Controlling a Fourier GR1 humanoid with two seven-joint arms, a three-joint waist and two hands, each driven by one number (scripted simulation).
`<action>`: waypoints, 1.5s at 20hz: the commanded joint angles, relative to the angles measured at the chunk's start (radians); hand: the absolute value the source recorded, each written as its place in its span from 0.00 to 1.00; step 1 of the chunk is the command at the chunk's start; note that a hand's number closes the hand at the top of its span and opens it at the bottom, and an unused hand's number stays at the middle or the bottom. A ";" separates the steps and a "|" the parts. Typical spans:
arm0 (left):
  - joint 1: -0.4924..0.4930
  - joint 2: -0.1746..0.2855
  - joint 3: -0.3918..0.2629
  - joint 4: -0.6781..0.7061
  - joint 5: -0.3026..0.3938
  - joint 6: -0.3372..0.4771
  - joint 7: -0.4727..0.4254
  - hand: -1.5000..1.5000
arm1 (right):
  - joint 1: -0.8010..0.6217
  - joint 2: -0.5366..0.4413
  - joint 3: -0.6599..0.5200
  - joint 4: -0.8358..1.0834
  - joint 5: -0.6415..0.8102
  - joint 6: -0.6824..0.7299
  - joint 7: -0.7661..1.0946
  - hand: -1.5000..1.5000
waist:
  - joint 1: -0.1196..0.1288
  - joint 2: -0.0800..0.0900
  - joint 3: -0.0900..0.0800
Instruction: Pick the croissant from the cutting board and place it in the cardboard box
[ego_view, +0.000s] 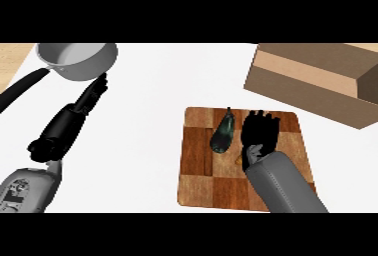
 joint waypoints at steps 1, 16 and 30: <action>0.041 -0.015 0.019 -0.046 -0.014 -0.026 0.018 0.50 | -0.010 0.050 -0.036 0.049 0.029 -0.015 0.052 0.00 | 0.004 0.000 0.000; 0.044 -0.048 0.033 -0.044 -0.048 -0.064 0.004 0.50 | -0.011 -0.042 0.191 -0.053 0.005 -0.140 -0.637 1.00 | 0.039 0.005 0.004; 0.041 -0.044 0.075 -0.042 -0.055 -0.062 0.010 0.50 | -0.047 -0.265 0.093 -0.320 -0.144 -0.374 -1.282 1.00 | -0.006 -0.003 0.000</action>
